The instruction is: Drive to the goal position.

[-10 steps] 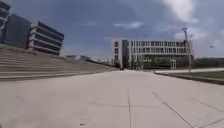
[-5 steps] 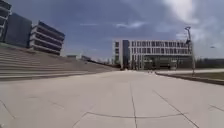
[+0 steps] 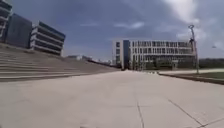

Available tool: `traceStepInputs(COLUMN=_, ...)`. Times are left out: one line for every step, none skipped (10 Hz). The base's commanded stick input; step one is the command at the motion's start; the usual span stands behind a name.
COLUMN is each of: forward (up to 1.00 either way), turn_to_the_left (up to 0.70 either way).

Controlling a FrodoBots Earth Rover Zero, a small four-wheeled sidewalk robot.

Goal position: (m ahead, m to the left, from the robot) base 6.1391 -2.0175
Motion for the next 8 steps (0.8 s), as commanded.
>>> traceStepInputs(forward=0.70, turn_to_the_left=-0.35)
traceStepInputs(forward=0.70, turn_to_the_left=-0.35)
traceStepInputs(forward=0.70, turn_to_the_left=-0.35)
traceStepInputs(forward=0.70, turn_to_the_left=-0.35)
traceStepInputs(forward=0.70, turn_to_the_left=-0.08)
traceStepInputs(forward=0.70, turn_to_the_left=-0.02)
traceStepInputs(forward=0.70, turn_to_the_left=0.00)
traceStepInputs(forward=0.70, turn_to_the_left=0.00)
